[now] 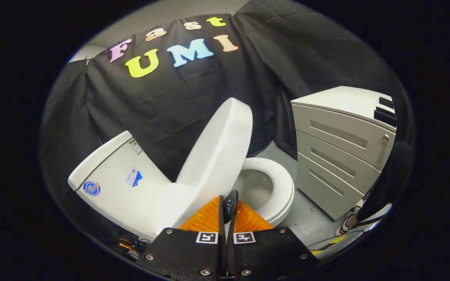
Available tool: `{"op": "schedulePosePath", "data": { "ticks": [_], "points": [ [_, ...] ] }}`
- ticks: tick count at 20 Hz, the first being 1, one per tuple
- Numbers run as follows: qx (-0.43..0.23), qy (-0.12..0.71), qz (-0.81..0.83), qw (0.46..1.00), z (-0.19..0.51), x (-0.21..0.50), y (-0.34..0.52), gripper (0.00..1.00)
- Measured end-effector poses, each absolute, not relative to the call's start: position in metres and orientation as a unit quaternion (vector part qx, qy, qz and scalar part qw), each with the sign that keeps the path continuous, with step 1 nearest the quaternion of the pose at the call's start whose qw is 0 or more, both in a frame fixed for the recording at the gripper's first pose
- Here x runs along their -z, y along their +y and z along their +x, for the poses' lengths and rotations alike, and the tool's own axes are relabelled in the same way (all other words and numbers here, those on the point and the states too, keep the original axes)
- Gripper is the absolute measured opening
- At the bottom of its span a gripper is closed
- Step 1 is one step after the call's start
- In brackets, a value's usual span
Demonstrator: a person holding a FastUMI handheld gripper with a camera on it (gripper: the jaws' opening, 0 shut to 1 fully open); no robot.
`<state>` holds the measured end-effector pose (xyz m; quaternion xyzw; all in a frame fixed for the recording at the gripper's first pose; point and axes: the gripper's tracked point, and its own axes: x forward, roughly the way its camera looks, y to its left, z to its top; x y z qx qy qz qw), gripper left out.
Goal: Open the toilet lid.
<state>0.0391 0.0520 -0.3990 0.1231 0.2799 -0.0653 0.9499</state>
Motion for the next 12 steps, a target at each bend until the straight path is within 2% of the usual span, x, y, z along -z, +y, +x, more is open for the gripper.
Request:
{"op": "schedulePosePath", "data": {
  "ticks": [12],
  "points": [
    [0.061, 0.253, 0.001, 0.965, 0.054, 0.355, 0.11, 0.0]
  ]
}}
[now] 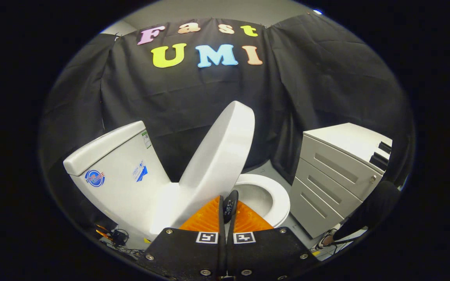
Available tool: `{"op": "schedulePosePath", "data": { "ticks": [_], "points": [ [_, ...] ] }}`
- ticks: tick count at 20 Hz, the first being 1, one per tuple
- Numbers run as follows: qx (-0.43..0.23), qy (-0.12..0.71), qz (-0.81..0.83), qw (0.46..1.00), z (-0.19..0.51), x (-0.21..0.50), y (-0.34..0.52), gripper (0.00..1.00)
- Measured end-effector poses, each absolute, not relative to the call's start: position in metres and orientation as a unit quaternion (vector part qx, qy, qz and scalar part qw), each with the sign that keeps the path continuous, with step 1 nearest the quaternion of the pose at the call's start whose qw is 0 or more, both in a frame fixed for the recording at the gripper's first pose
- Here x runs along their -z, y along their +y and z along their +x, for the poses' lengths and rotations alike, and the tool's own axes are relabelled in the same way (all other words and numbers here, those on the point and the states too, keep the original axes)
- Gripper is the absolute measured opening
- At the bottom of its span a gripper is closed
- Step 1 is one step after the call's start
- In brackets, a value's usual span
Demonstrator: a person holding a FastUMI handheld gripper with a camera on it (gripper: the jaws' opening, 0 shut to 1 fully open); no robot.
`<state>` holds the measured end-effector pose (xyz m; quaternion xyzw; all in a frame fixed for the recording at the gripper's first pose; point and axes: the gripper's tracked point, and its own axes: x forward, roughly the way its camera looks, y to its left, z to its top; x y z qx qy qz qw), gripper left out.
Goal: Open the toilet lid.
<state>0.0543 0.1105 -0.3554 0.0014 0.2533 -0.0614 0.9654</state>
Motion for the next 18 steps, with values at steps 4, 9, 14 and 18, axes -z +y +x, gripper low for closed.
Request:
{"op": "schedulePosePath", "data": {
  "ticks": [4, 9, 14, 18],
  "points": [
    [0.058, 0.242, -0.025, 0.968, 0.056, 0.342, 0.137, 0.0],
    [0.034, 0.221, -0.064, 0.973, 0.057, 0.33, 0.176, 0.0],
    [0.011, 0.212, -0.084, 0.974, 0.063, 0.32, 0.213, 0.0],
    [-0.004, 0.209, -0.104, 0.973, 0.062, 0.317, 0.242, 0.0]
  ]
}}
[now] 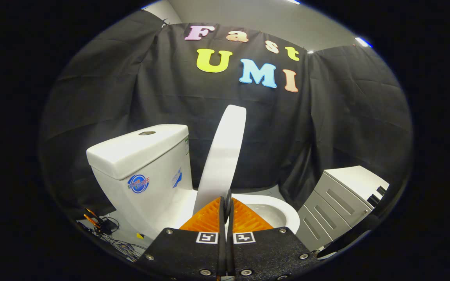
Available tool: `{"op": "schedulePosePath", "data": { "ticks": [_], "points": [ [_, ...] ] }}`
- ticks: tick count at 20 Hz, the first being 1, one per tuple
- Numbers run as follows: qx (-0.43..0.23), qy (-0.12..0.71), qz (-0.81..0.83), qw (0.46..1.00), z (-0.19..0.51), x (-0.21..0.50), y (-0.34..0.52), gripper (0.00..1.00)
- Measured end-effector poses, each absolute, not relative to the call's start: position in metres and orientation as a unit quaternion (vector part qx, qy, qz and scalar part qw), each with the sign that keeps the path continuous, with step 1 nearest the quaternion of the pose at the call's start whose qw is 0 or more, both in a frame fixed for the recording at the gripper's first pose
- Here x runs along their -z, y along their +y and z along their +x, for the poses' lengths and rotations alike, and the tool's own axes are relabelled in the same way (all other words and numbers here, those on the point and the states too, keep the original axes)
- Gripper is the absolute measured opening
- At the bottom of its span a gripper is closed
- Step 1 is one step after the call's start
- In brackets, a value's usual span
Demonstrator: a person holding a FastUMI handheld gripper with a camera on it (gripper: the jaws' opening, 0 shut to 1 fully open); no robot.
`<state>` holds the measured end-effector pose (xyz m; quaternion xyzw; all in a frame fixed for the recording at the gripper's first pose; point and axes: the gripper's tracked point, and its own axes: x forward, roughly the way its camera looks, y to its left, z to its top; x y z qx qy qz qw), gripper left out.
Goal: Open the toilet lid.
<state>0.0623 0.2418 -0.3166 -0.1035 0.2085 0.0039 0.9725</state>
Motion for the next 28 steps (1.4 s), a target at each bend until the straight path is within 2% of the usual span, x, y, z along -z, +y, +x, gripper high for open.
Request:
{"op": "schedulePosePath", "data": {
  "ticks": [16, 28],
  "points": [
    [-0.071, 0.204, -0.202, 0.955, 0.068, 0.324, 0.328, 0.0],
    [-0.079, 0.191, -0.214, 0.955, 0.07, 0.329, 0.345, 0.0]
  ]
}}
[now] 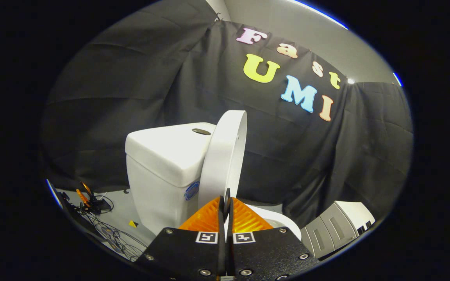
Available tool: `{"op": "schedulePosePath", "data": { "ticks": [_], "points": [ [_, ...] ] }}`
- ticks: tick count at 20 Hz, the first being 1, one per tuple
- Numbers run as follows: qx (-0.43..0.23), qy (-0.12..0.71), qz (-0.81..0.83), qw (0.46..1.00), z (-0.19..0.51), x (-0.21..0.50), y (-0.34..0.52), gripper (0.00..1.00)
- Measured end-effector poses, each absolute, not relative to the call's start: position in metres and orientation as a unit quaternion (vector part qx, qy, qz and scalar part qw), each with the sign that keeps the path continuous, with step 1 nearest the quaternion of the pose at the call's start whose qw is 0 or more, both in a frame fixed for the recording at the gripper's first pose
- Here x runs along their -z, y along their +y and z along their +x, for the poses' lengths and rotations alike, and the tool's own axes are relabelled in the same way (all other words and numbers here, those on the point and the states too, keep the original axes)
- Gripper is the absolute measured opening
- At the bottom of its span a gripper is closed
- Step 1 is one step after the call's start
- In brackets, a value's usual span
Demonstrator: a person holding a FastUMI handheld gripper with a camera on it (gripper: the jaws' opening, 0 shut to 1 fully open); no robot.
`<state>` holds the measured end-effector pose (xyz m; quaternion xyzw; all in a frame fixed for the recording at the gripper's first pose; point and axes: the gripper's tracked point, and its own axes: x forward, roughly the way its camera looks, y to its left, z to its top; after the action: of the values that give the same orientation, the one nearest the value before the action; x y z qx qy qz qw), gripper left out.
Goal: Open the toilet lid.
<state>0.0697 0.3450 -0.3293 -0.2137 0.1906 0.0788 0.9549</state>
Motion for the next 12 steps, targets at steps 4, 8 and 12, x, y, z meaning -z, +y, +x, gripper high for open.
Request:
{"op": "schedulePosePath", "data": {
  "ticks": [4, 8, 12],
  "points": [
    [-0.084, 0.189, -0.223, 0.953, 0.07, 0.328, 0.347, 0.0],
    [-0.078, 0.192, -0.225, 0.952, 0.069, 0.331, 0.347, 0.03],
    [-0.094, 0.213, -0.237, 0.943, 0.064, 0.338, 0.353, 0.19]
  ]
}}
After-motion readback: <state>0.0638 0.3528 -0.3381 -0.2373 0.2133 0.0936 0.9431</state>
